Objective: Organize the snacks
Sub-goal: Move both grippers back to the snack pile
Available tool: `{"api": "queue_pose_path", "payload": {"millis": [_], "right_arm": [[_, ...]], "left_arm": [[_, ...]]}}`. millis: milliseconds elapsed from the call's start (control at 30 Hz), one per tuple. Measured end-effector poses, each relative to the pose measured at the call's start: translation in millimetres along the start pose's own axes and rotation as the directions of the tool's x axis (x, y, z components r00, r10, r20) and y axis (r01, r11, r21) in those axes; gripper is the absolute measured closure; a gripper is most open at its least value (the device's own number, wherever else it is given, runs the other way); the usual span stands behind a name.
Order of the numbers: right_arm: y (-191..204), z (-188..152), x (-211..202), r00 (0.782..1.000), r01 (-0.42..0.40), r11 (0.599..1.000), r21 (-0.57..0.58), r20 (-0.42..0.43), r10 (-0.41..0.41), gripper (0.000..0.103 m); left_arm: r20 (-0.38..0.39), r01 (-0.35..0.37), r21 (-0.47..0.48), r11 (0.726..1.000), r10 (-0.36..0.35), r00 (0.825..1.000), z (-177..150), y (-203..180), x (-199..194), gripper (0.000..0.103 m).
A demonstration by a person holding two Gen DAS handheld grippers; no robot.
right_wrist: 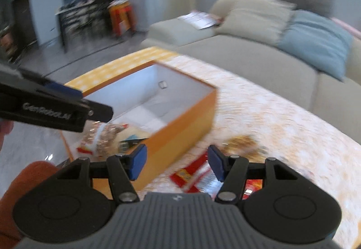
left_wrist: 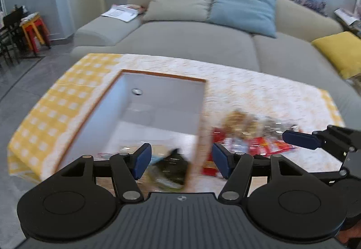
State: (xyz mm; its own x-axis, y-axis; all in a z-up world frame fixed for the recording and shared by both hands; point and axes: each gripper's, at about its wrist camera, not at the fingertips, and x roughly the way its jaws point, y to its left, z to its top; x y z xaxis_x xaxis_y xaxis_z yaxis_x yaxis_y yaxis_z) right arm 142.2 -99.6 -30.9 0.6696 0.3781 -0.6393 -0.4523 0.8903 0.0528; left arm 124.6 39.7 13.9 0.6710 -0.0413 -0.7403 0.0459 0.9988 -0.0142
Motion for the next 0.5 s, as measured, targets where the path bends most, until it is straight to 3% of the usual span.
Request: {"api": "queue_pose_path", "payload": {"millis": [133, 267, 333, 500], "right_arm": [[-18.4, -23.6, -25.8, 0.989, 0.140, 0.987, 0.076, 0.042, -0.143, 0.044], [-43.5, -49.9, -47.0, 0.959, 0.260, 0.943, 0.208, 0.061, -0.277, 0.044], [-55.4, -63.2, -52.2, 0.949, 0.289, 0.925, 0.248, 0.051, -0.310, 0.044], [-80.9, -94.4, -51.5, 0.939, 0.329, 0.892, 0.308, -0.010, -0.343, 0.044]], "left_arm": [[-0.004, 0.062, -0.016, 0.998, -0.062, 0.998, -10.6, -27.4, 2.9, 0.031], [-0.001, 0.095, 0.010, 0.995, -0.095, 0.995, -24.6, -57.9, 9.2, 0.032], [-0.023, 0.114, 0.023, 0.993, -0.113, 0.993, -31.2, -71.7, 16.6, 0.040], [-0.066, 0.152, 0.013, 0.988, -0.151, 0.986, -48.0, -91.0, 34.1, 0.041]]}}
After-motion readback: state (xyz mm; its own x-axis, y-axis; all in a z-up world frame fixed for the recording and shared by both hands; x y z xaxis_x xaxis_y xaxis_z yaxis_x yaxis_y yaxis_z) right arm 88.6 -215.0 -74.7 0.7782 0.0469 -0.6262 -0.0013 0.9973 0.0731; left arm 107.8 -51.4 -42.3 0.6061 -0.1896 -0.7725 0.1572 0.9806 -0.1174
